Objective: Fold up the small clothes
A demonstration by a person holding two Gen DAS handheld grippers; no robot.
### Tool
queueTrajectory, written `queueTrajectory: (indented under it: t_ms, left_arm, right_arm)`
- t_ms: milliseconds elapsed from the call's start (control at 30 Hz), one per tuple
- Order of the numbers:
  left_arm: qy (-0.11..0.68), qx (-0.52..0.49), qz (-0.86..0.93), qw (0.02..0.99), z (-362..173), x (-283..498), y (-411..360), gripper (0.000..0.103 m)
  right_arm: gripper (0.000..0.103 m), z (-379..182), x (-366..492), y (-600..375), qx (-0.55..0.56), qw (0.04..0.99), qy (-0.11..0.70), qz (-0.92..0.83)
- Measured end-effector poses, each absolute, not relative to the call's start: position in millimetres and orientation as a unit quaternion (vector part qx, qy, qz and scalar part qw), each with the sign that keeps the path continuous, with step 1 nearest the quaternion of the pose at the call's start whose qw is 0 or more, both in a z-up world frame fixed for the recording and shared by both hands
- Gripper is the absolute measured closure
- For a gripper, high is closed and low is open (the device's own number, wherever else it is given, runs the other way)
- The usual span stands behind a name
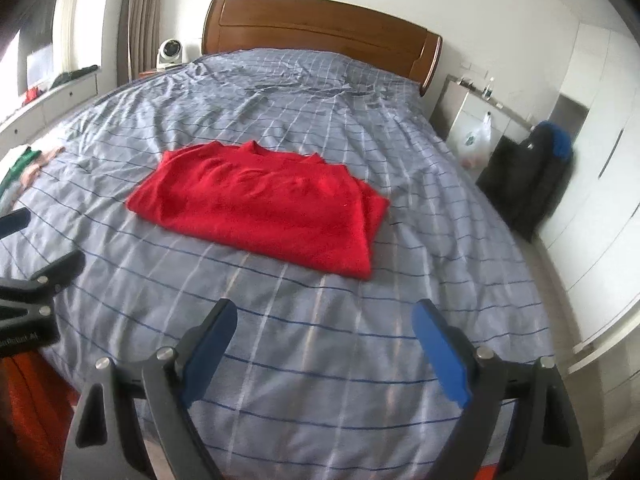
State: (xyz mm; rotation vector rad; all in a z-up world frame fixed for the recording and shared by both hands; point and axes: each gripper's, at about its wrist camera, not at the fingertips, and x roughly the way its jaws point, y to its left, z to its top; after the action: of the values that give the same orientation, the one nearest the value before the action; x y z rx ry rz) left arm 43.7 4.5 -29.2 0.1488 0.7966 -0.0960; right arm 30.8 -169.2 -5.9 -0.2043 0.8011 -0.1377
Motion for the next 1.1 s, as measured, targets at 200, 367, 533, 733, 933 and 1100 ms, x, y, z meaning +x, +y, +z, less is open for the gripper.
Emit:
queueTrajectory:
  t_ms: [200, 367, 533, 733, 933, 1100]
  left_arm:
    - [0.395, 0.071, -0.043, 0.915, -37, 47, 5, 0.001]
    - [0.400, 0.076, -0.045, 0.912, -43, 49, 2, 0.001]
    - [0.409, 0.076, -0.044, 0.908, -50, 51, 4, 0.001]
    - [0.417, 0.076, -0.037, 0.905, -58, 53, 7, 0.001]
    - [0.422, 0.078, -0.035, 0.903, -64, 54, 6, 0.001]
    - [0.424, 0.079, -0.036, 0.901, -67, 56, 6, 0.001]
  right_arm:
    - [0.010, -3, 31, -175, -0.104, 0.912, 0.389, -0.080]
    - [0.008, -4, 32, -179, -0.102, 0.910, 0.392, -0.084]
    - [0.006, -4, 32, -183, -0.104, 0.910, 0.392, -0.092]
    - [0.006, -8, 35, -187, -0.103, 0.906, 0.397, -0.099]
    - [0.006, -10, 35, -190, -0.106, 0.904, 0.401, -0.105]
    - [0.006, -11, 35, -191, -0.107, 0.903, 0.402, -0.110]
